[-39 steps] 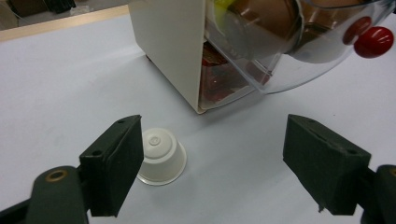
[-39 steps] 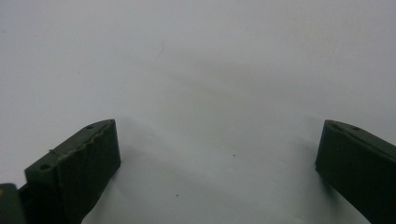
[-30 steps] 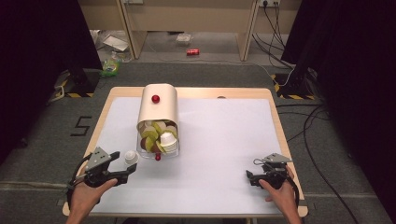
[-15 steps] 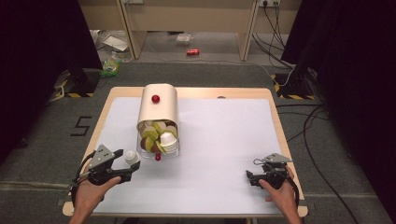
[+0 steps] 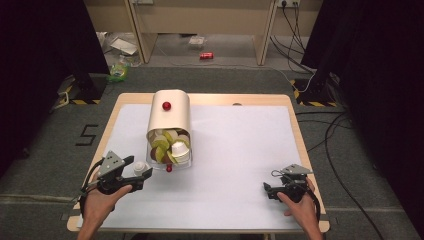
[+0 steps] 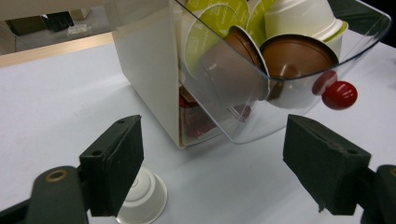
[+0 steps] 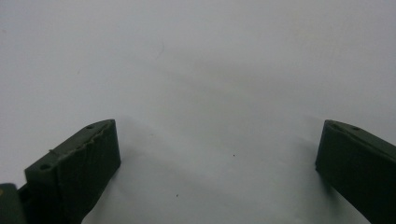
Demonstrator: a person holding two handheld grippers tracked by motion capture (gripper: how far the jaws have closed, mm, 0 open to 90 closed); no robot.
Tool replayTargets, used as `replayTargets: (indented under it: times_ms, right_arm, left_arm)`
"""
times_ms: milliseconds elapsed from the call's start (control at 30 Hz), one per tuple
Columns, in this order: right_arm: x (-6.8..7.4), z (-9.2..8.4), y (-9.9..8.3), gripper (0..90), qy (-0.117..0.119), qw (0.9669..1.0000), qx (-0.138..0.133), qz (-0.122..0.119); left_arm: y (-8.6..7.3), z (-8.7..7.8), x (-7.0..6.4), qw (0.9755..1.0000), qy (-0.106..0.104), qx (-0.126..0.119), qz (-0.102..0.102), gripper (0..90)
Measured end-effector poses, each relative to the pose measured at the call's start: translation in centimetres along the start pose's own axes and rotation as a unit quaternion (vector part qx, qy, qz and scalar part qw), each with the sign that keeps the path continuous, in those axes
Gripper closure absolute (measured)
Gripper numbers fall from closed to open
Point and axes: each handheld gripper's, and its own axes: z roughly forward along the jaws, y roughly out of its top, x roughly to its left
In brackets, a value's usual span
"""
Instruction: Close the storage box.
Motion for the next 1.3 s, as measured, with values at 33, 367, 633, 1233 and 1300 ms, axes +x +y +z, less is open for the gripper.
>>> replayTargets:
  times_ms: [33, 367, 633, 1233, 1300]
  right_arm:
    - [0.0, 0.0, 0.0, 0.4, 0.000, 1.0000, 0.000, 0.000]
    - [0.0, 0.0, 0.0, 0.4, 0.000, 1.0000, 0.000, 0.000]
    - [0.0, 0.0, 0.0, 0.4, -0.001, 1.0000, 0.000, 0.001]
    - [0.0, 0.0, 0.0, 0.4, 0.000, 1.0000, 0.000, 0.000]
    - [0.0, 0.0, 0.0, 0.4, 0.000, 1.0000, 0.000, 0.000]
  left_arm:
    - [0.0, 0.2, 0.1, 1.0000, 0.000, 0.001, 0.000, 20.0]
    - [0.4, 0.5, 0.6, 0.9993, 0.014, -0.019, -0.029, 14.5]
    - [0.7, 0.8, 0.5, 0.9993, 0.022, -0.019, -0.025, 14.2]
    - [1.7, 2.2, 1.2, 0.9987, 0.039, -0.017, -0.027, 14.2]
    - [1.8, 2.4, 1.3, 0.9986, 0.039, -0.017, -0.032, 14.3]
